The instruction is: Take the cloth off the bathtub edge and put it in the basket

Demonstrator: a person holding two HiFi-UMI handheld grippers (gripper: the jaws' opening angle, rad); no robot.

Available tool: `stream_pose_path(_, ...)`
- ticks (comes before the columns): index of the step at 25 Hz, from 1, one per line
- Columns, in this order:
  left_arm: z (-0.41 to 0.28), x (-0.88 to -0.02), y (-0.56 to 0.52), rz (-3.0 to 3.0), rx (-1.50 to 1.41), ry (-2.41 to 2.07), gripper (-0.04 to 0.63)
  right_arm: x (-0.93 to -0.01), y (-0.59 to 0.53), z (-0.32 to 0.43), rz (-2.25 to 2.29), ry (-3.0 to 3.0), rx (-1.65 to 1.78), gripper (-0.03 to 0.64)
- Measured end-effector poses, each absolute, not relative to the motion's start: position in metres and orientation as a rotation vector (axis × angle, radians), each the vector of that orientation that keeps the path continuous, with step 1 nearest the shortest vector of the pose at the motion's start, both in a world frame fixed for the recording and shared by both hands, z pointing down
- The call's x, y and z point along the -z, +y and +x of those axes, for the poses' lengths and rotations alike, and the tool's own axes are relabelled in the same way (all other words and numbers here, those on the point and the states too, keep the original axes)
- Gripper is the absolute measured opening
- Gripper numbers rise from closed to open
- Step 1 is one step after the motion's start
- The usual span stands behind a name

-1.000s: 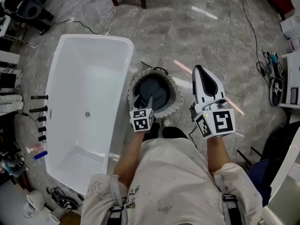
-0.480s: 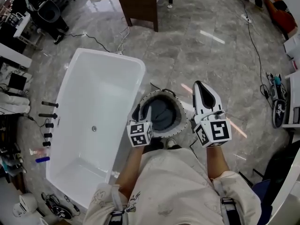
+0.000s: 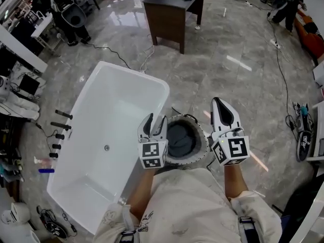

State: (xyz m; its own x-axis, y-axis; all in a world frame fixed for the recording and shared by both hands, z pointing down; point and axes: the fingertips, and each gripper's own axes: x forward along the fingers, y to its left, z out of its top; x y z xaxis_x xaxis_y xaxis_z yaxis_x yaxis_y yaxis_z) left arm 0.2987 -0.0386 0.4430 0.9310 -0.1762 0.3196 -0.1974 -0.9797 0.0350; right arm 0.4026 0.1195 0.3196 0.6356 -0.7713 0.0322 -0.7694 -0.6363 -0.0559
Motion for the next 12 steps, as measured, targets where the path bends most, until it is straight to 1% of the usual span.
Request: stream_pose_path(12,0.294,-0.343,-0.052,3.11,-0.21,-0.323,0.196,-0.285,0.096,0.396,-2.764,1.403,-0.033,-0.011)
